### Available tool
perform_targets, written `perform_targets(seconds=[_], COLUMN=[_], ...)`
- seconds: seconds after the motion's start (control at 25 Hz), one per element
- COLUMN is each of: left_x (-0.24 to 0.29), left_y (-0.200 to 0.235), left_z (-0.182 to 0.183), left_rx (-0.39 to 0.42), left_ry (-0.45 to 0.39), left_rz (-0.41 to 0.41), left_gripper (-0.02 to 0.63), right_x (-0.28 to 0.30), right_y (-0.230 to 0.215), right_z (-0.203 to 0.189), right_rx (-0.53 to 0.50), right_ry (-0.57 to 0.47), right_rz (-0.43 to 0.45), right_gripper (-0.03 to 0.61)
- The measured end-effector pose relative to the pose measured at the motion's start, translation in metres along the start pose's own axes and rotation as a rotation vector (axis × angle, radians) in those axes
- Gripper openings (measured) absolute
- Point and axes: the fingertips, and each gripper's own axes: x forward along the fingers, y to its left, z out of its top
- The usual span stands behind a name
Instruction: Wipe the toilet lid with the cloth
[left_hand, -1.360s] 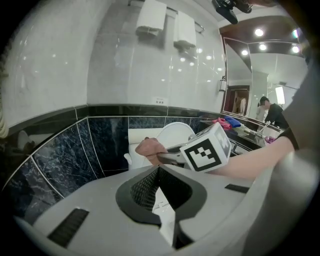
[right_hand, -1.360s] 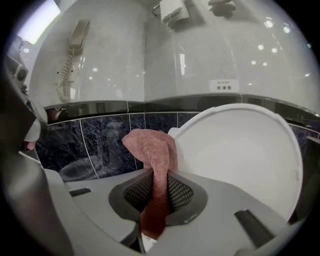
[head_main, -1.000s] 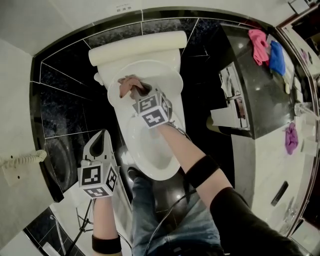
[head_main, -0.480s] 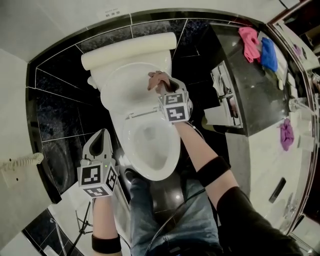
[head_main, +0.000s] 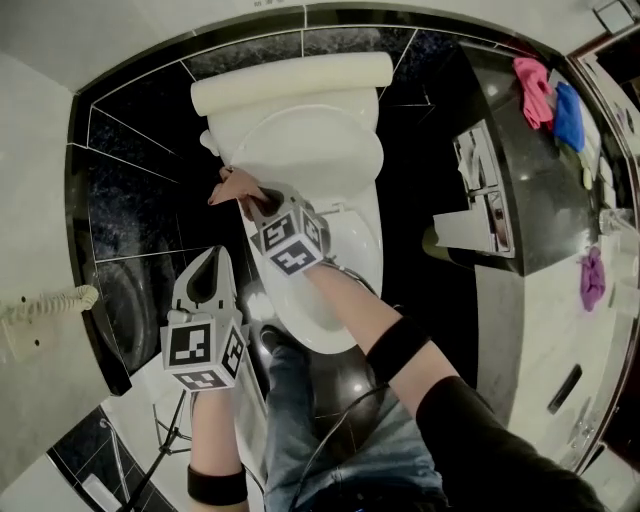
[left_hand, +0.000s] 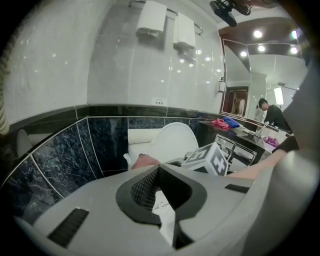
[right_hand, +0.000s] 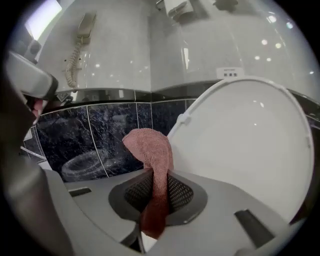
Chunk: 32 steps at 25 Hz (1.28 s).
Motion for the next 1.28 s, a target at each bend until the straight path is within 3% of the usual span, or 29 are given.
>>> perform_targets(seconds=[0.12,0.28,0.76,1.04,1.12,1.28], left_x=[-0.002,-0.001,0.028,0.029,0.027,0.022], left_y=[0.009,0.014,-0.038,-0.051,-0.048,-0.037], left_z=[-0.006,-0.013,-0.002,0.005,0.003,-0.004], left_rx=[-0.001,0.001,0.005,0.017,0.012,0.005], left_ry=[0.005,0.016,0.015,0.006,-0.004,-0.007], left_rz=[0.008,0.01,-0.065,-0.072,-0.069,-0.057], left_gripper=[0.0,0.0,0.0,0.0,0.0,0.0], right_x=[0.034,0.04,-0.096,-0.126,-0.12,-0.07], right_y=[0.007,-0.021,-0.201,-0.222,-0.201,-0.107], right_z=[-0.004,-0.01,-0.078,-0.096,-0.093,-0.075], right_rx=[0.008,0.031,0.167,0.225,0.225,0.12], right_ry=[0.036,0.053,0.095,0.116,0.102,0.068], right_rz=[0.001,-0.053,-0.388,-0.502,-0.463,-0.223], right_gripper=[0.067,0.067,0.067,0.067,0.067,0.067])
